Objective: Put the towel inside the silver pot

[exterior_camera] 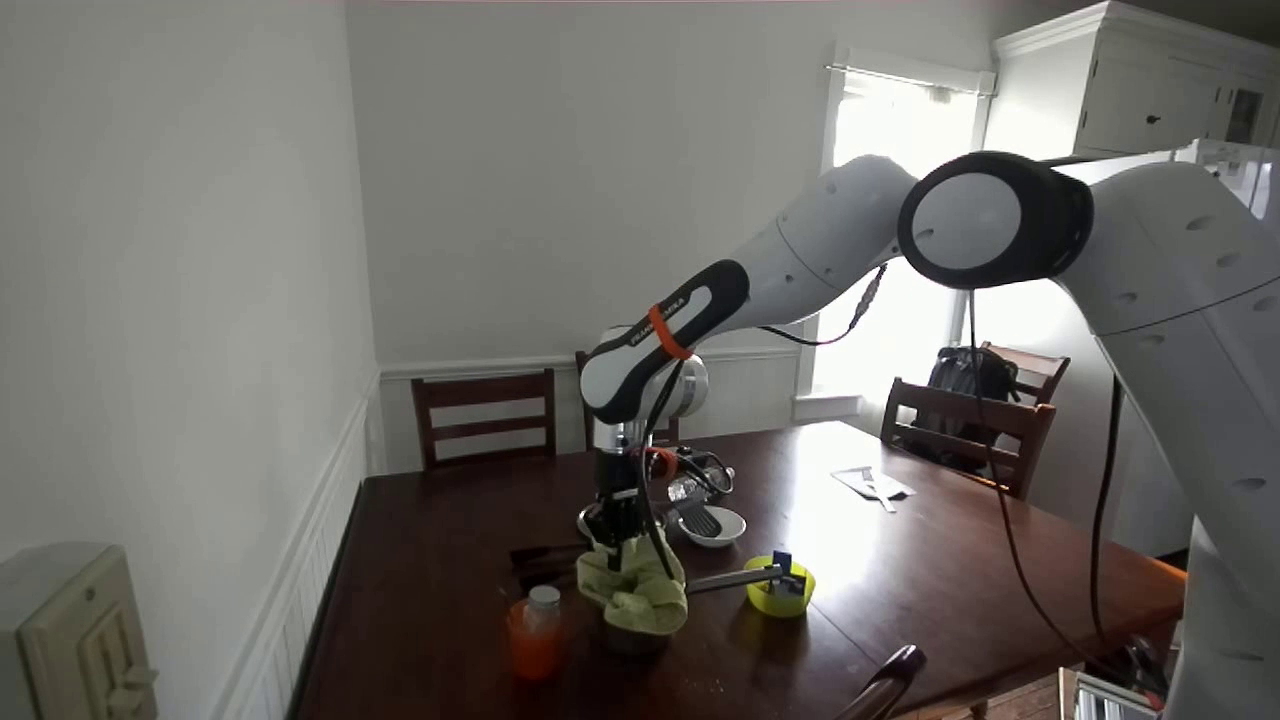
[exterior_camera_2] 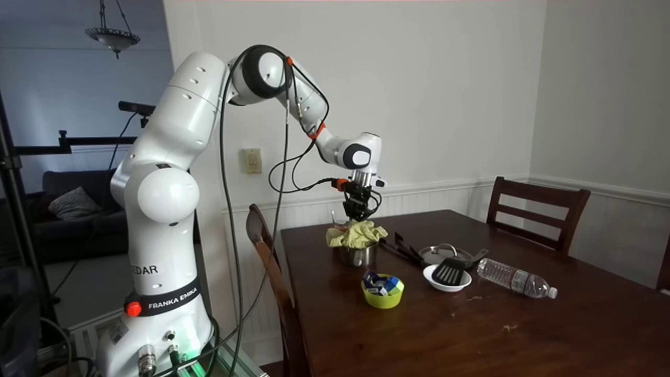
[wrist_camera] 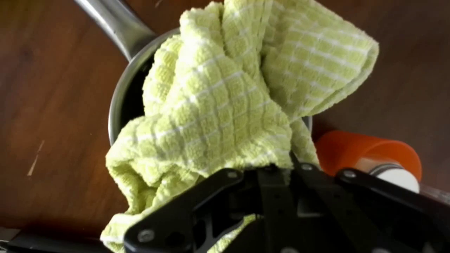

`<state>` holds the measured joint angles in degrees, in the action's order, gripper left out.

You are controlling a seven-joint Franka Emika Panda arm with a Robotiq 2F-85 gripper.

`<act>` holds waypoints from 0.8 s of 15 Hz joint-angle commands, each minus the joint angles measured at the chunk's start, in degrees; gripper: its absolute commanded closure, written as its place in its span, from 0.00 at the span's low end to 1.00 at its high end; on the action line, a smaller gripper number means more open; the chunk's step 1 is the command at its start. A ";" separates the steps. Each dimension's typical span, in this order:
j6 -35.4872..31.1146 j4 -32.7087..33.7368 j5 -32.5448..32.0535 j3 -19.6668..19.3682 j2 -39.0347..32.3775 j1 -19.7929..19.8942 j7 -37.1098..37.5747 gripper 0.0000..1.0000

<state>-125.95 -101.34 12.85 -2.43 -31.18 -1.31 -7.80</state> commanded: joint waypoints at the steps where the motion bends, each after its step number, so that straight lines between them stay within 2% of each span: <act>1: -2.37 -5.92 -10.49 -2.75 3.10 -3.00 11.46 0.98; 3: -4.86 -8.51 -13.38 -3.35 3.72 -3.19 15.66 0.98; 4: -6.12 -9.21 -12.27 -2.29 3.36 -1.98 14.83 0.98; 6: -7.82 -9.25 -3.30 3.61 1.78 3.46 5.01 0.98; 7: -5.48 -6.58 -8.67 0.50 1.02 0.29 10.74 0.98; 8: -5.78 -6.79 -8.15 1.10 0.86 0.94 9.82 0.94; 10: -5.77 -6.51 -8.30 1.05 0.79 0.95 9.95 0.94; 11: -5.77 -6.41 -8.31 1.06 0.79 0.88 9.98 0.98; 12: -7.05 -6.28 -9.82 -0.06 0.48 -0.46 12.97 0.98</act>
<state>-131.80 -107.80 5.03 -2.04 -30.39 -1.12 1.88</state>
